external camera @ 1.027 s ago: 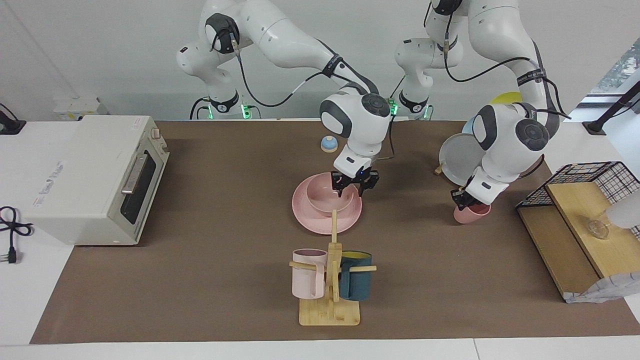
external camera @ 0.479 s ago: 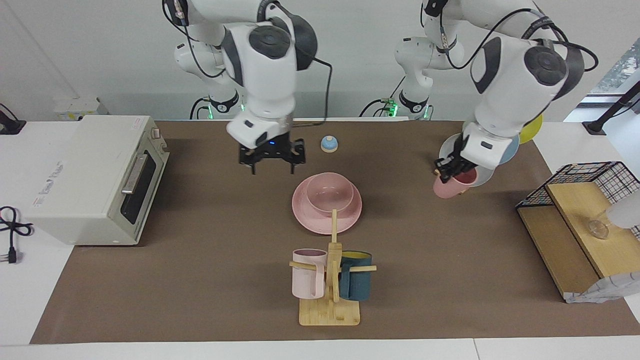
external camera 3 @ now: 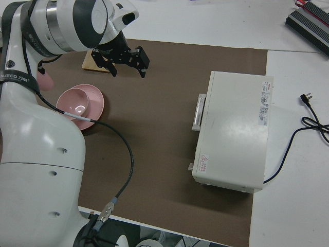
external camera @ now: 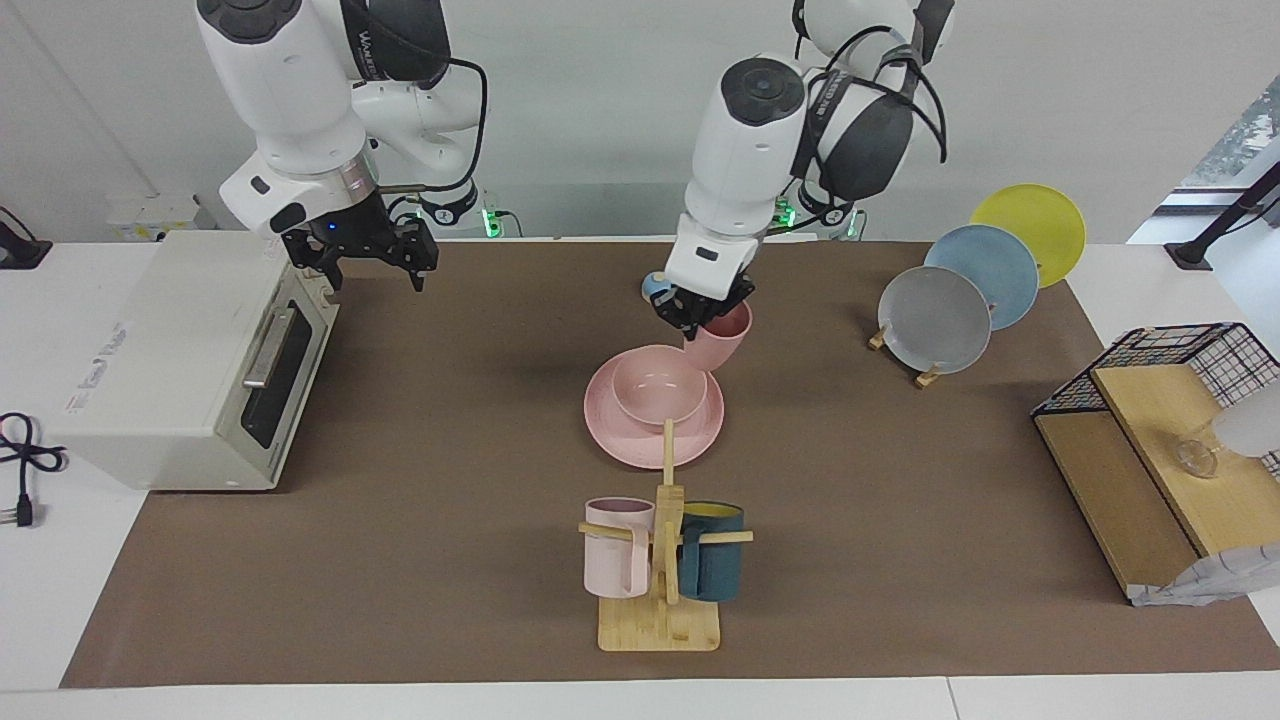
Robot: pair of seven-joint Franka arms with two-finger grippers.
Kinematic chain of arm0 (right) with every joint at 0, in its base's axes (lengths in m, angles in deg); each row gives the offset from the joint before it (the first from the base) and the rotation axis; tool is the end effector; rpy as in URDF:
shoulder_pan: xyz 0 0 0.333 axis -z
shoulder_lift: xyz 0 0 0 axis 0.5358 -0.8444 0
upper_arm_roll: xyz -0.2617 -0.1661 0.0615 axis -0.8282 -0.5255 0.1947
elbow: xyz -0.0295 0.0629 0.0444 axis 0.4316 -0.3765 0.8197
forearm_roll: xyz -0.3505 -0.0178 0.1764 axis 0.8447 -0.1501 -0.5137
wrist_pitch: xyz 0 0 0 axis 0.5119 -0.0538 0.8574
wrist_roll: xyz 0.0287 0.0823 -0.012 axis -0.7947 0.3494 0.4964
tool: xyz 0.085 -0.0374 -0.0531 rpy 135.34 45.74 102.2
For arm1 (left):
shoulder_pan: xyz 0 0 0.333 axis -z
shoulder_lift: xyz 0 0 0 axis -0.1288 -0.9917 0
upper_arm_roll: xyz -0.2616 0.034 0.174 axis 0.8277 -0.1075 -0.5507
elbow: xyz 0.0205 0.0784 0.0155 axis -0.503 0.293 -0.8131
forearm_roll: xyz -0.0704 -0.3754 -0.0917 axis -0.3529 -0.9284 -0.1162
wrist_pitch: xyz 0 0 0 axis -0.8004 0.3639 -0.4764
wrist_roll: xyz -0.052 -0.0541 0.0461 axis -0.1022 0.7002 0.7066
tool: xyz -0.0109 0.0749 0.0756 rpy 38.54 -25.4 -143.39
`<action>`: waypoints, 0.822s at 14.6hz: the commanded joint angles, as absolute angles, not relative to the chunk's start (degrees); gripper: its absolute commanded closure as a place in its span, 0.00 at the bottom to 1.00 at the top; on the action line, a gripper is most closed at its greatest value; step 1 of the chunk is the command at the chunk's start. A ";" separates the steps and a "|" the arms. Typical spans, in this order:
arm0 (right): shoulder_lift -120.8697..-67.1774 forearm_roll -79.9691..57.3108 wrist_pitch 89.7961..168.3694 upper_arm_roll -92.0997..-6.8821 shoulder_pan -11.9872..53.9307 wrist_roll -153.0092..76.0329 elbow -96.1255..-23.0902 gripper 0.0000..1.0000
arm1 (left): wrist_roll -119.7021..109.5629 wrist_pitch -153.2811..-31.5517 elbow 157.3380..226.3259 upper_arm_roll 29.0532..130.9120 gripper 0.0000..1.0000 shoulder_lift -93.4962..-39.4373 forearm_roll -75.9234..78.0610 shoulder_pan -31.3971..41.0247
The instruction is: Organize tableware
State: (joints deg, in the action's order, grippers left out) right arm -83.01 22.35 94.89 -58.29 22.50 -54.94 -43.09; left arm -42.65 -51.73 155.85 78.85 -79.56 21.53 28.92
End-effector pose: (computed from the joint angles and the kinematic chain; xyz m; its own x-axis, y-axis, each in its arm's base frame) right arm 0.5581 0.0756 0.5983 0.9912 -0.0091 -0.1320 0.0010 -0.9971 0.0759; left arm 0.5326 -0.4239 0.5281 0.9623 0.2650 -0.0615 0.2693 -0.9600 0.0767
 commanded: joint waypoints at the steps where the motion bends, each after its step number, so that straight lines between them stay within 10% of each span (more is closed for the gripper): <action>1: -77.81 21.72 97.96 -57.92 23.08 -54.48 -51.56 0.00 | -43.68 -60.27 169.35 77.83 1.00 -74.79 21.90 31.26; 12: -75.87 21.90 103.77 -59.59 26.42 -49.91 -54.38 0.00 | -49.57 -70.48 175.36 77.83 1.00 -78.55 21.99 34.52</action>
